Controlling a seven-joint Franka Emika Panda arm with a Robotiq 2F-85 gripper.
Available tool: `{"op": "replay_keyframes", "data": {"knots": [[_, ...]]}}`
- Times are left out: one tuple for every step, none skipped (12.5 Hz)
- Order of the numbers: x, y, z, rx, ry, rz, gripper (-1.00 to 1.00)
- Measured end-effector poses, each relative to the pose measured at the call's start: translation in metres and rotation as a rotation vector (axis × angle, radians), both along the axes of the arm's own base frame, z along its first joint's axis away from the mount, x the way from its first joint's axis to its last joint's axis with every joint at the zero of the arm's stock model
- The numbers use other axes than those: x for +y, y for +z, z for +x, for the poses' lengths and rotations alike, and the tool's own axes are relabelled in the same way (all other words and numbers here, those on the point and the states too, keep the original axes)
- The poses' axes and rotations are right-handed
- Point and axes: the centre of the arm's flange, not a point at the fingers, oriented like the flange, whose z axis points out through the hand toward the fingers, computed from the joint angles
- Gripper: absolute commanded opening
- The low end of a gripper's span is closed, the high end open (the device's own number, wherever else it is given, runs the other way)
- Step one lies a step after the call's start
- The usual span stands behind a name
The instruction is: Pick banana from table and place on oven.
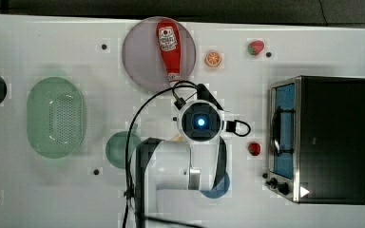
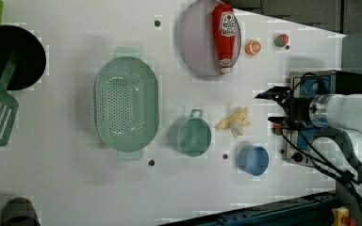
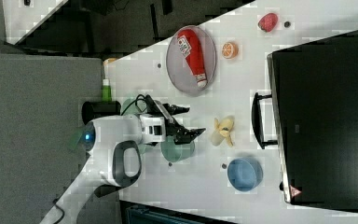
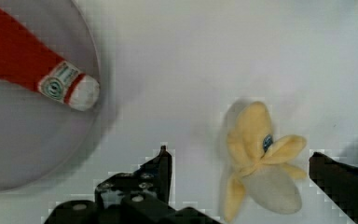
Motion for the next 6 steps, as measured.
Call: {"op": "replay_keyframes", "data": {"knots": [[0.001,-0.019,0.001,0.032,-0.007,0.007,1.00],[0.003,-0.043,-0.003,0.070,-0.004,0.008,1.00],[0.005,-0.067,-0.010,0.112,-0.002,0.009,1.00],[0.006,-0.088,-0.017,0.148,-0.001,0.011,1.00],[0.008,-0.108,-0.027,0.190,0.002,0.013,1.00],[0.011,-0.121,-0.034,0.215,0.006,0.016,1.00]]}}
